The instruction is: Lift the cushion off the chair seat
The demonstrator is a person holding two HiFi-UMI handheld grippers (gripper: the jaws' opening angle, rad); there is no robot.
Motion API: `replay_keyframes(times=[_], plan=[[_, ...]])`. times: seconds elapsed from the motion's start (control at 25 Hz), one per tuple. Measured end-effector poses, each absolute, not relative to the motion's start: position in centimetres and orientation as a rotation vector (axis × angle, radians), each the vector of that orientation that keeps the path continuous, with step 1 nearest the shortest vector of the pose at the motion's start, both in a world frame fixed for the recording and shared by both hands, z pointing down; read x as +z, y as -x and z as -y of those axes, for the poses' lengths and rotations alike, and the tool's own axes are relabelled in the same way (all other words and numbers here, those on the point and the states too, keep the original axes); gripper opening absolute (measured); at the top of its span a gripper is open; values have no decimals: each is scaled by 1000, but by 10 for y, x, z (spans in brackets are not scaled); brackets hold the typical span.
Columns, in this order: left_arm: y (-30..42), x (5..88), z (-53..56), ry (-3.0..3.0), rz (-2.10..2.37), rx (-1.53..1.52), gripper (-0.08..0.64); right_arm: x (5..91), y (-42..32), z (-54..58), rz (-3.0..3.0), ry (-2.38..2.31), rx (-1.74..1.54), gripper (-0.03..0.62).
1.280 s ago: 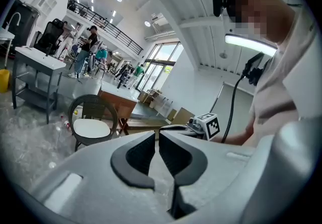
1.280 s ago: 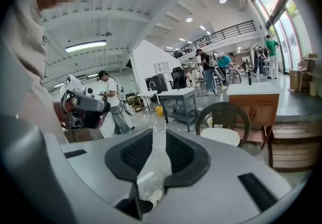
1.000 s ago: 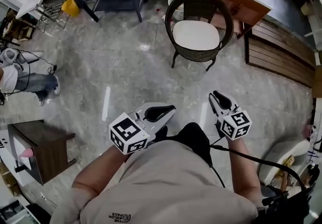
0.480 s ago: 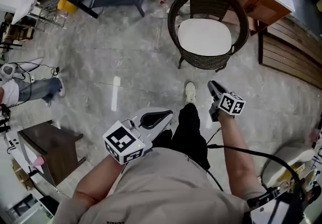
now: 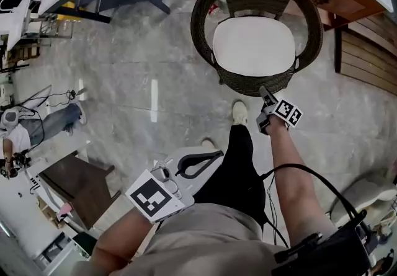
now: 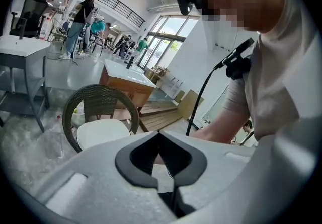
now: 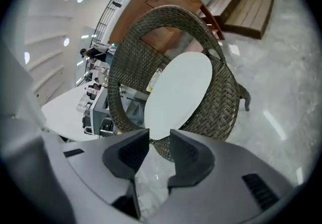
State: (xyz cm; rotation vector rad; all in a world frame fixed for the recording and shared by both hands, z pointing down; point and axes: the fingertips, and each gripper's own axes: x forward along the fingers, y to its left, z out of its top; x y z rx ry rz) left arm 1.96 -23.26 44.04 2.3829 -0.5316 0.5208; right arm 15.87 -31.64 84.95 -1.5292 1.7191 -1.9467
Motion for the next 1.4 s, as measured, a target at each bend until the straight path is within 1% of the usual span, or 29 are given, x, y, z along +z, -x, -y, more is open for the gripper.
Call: replay_keyframes(times=[0.16, 0.32, 0.44, 0.6, 0.88, 1.08, 1.4], plan=[[-30, 461, 271, -2378, 549, 547, 6, 903, -170, 340, -1544, 1528, -1989, 127], [-35, 488, 295, -2340, 547, 556, 6, 944, -180, 358, -1424, 1559, -2023, 156], [-37, 501, 306, -2303, 550, 524, 6, 962, -183, 365, -1344, 1590, -2047, 182], [-37, 514, 313, -2284, 556, 527, 6, 971, -183, 378, -1226, 1569, -2023, 179], [-30, 527, 325, -2229, 576, 473, 6, 974, -182, 401, -1173, 1541, -2014, 120], [-21, 524, 330, -2236, 594, 432, 6, 954, -178, 402, -1218, 1515, -1992, 77], [-15, 495, 321, -2202, 608, 294, 6, 888, -180, 395, -1295, 1466, -1902, 60]])
